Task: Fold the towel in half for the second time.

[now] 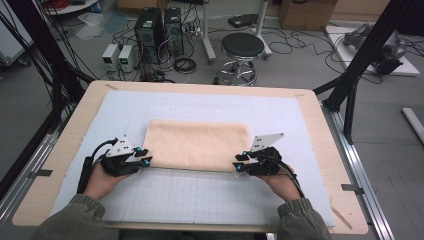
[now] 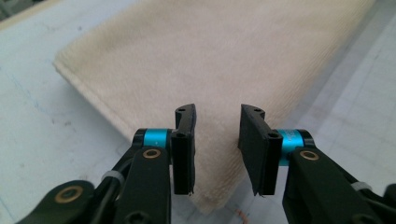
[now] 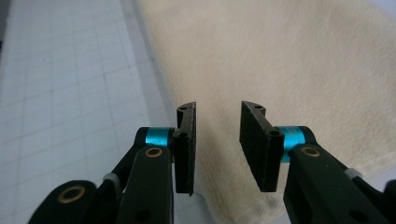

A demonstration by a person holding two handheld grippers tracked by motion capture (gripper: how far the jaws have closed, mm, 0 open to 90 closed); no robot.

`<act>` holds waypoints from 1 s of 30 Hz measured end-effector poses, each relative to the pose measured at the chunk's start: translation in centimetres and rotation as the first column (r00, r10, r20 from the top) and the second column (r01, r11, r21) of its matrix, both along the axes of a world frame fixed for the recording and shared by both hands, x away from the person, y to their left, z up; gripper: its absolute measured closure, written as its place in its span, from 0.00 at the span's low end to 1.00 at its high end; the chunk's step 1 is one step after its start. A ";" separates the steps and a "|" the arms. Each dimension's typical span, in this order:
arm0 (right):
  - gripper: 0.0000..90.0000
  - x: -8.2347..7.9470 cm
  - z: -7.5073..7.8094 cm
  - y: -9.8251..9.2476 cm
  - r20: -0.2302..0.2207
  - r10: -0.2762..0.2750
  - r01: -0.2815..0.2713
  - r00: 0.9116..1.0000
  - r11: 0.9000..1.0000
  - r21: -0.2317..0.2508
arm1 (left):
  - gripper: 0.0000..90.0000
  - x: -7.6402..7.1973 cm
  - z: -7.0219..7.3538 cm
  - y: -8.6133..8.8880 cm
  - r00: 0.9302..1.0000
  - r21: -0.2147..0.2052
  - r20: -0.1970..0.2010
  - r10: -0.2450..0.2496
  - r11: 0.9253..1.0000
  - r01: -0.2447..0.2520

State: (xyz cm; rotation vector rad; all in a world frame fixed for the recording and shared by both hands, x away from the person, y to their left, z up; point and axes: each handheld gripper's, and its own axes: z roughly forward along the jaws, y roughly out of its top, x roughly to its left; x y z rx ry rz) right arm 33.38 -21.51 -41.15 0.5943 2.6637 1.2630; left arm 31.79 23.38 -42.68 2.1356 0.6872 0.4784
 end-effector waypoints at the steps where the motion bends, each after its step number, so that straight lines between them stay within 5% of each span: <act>1: 0.74 0.1 -0.4 0.1 -0.006 -0.005 0.005 1.000 1.000 -0.009 | 0.74 0.1 -0.4 0.1 1.000 0.011 -0.011 0.007 1.000 -0.007; 5: 0.76 0.4 -2.1 -0.2 -0.039 -0.028 0.026 0.999 0.998 -0.058 | 0.75 0.1 -1.1 0.0 1.000 0.022 -0.018 0.013 1.000 -0.013; 10: 0.72 0.3 -2.0 -0.5 -0.026 -0.041 0.040 0.999 0.999 -0.023 | 0.69 -0.1 -0.9 0.2 1.000 0.001 -0.011 0.027 1.000 -0.027; 18: 0.64 0.8 -1.3 -1.5 0.018 -0.149 0.149 0.989 0.989 0.002 | 0.58 -0.3 -0.8 0.7 0.997 -0.030 -0.017 0.073 0.997 -0.073; 22: 0.60 1.5 -1.5 -1.6 0.006 -0.184 0.184 0.983 0.982 0.033 | 0.52 -0.3 -0.8 1.1 0.995 -0.070 -0.026 0.101 0.992 -0.103; 30: 0.43 1.6 -1.8 -1.4 -0.010 -0.226 0.227 0.974 0.973 0.053 | 0.46 -0.5 -0.7 1.1 0.993 -0.084 -0.034 0.109 0.990 -0.112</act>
